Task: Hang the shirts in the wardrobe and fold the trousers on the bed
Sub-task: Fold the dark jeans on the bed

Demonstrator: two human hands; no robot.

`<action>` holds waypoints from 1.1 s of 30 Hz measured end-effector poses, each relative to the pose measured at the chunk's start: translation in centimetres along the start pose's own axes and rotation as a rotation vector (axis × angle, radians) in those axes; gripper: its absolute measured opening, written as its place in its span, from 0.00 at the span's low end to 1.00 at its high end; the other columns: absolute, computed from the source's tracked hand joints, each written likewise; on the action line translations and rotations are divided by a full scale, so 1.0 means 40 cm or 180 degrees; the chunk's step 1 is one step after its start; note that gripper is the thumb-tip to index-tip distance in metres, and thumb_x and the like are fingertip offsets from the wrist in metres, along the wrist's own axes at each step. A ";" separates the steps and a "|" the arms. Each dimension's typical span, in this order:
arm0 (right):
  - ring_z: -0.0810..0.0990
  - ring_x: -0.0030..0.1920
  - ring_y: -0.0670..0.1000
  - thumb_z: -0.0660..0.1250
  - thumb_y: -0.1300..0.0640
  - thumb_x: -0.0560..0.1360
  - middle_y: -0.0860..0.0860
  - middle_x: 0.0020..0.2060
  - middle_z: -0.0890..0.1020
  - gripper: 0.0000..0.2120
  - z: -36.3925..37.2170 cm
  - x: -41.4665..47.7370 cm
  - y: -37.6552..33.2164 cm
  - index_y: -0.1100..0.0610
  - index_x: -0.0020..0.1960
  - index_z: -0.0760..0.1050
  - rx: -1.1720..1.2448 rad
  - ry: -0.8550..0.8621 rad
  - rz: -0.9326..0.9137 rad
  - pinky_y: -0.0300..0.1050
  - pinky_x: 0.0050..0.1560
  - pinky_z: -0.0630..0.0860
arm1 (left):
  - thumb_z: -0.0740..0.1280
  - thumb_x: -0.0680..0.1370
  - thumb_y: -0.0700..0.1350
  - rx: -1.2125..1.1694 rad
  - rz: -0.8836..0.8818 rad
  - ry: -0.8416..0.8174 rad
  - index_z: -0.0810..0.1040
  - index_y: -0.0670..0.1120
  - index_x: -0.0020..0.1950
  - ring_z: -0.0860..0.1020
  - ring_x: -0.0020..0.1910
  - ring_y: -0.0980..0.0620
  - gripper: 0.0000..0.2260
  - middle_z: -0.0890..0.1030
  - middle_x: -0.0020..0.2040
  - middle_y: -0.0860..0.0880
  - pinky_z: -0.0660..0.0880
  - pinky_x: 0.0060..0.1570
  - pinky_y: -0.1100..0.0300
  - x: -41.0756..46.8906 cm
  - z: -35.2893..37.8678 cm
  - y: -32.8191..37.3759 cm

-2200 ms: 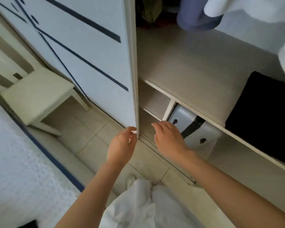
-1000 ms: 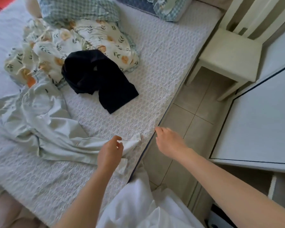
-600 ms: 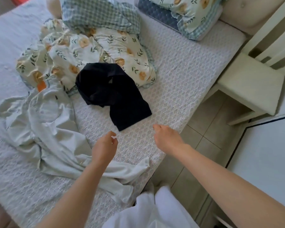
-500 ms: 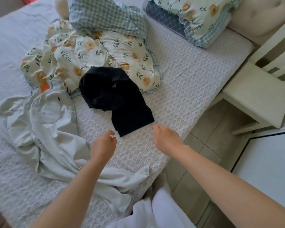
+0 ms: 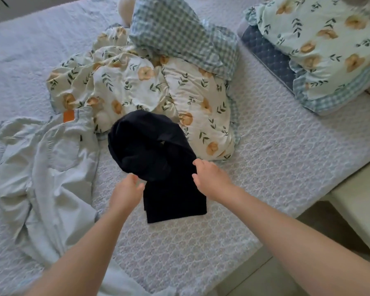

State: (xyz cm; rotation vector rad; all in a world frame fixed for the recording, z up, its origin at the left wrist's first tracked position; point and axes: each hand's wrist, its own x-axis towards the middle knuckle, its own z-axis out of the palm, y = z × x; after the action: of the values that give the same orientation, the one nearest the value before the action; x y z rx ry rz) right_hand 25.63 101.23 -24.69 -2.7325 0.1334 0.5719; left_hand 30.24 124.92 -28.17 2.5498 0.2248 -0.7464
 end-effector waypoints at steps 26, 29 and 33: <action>0.77 0.53 0.58 0.54 0.62 0.80 0.54 0.54 0.78 0.15 0.132 0.345 0.017 0.52 0.63 0.70 0.1541 -0.0207 0.0950 0.56 0.57 0.76 | 0.67 0.79 0.40 -0.3396 -0.1325 0.0398 0.76 0.44 0.62 0.77 0.58 0.46 0.11 0.80 0.57 0.47 0.72 0.61 0.52 0.324 0.099 -0.037; 0.78 0.55 0.57 0.55 0.58 0.81 0.54 0.55 0.79 0.14 0.117 0.325 0.026 0.53 0.65 0.71 0.1608 -0.0135 0.0952 0.54 0.57 0.76 | 0.67 0.79 0.40 -0.3347 -0.1077 0.0461 0.77 0.45 0.57 0.79 0.53 0.49 0.07 0.81 0.52 0.49 0.74 0.56 0.54 0.285 0.049 -0.019; 0.78 0.51 0.57 0.56 0.58 0.82 0.55 0.51 0.80 0.11 0.089 0.292 0.037 0.58 0.59 0.74 0.1710 0.0015 0.1132 0.50 0.53 0.76 | 0.71 0.76 0.41 -0.2987 -0.0520 0.0718 0.81 0.46 0.50 0.82 0.46 0.53 0.04 0.84 0.46 0.49 0.74 0.43 0.63 0.195 -0.055 0.021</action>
State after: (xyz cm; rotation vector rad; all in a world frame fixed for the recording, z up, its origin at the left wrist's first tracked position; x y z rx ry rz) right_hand 34.74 100.84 -32.92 -2.1941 0.6799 0.5271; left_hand 38.02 125.45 -30.46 1.7117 0.6811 -0.2811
